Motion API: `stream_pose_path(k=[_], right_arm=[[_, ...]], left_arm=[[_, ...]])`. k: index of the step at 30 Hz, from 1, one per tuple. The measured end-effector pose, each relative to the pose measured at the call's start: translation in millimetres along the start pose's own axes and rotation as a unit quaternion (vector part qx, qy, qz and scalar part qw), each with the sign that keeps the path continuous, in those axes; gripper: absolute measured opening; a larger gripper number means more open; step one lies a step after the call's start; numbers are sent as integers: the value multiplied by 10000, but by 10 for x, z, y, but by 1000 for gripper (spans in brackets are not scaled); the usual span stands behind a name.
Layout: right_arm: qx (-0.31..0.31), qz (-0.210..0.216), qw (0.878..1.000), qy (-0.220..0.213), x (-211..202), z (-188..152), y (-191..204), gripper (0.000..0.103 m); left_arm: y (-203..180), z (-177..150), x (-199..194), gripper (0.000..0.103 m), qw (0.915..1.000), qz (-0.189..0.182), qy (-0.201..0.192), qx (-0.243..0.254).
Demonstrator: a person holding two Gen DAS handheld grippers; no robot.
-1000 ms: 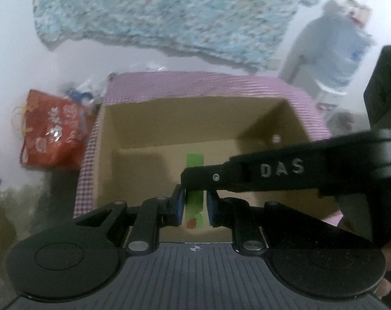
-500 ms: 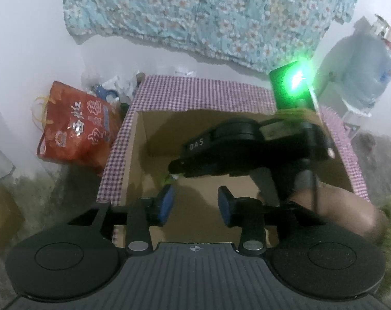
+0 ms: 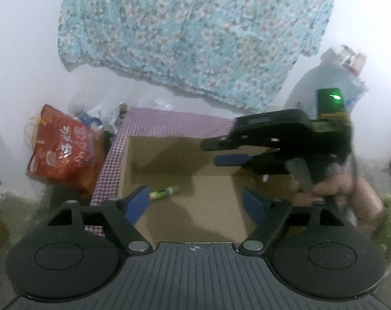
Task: Organize rigid objects
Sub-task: 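Lift the stick with the right gripper and drop it into the box, then move the right gripper back to the black cylinder beside the jar and grasp it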
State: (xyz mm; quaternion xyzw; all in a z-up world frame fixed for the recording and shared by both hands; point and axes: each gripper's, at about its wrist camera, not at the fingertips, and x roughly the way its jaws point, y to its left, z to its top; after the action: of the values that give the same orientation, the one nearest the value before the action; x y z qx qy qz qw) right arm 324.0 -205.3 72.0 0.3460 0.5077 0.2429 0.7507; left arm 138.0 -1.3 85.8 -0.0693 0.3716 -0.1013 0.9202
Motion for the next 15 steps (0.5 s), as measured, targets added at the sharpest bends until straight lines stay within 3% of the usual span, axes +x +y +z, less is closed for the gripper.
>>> stream_pose_path(k=[4,8,11,15], right_arm=[[-166,283,9991,-261,-577,-232,102,41],[-415,391,9967,-584,-1205,-632,112,44],[-541,231,9941,-910,-1536,-987,-81,51],[-366,-302,9927,-1106,-1694,-1434,-440,51]], left_arm=[[-25,-94,-152,101,9996,-266,-116,-41],[-67,-221,-223,103,9985,-547,58,43],[-186,-385,-222,103,9972,-574,236,427],[-337,-637,-146,103,9927,-744,537,785]])
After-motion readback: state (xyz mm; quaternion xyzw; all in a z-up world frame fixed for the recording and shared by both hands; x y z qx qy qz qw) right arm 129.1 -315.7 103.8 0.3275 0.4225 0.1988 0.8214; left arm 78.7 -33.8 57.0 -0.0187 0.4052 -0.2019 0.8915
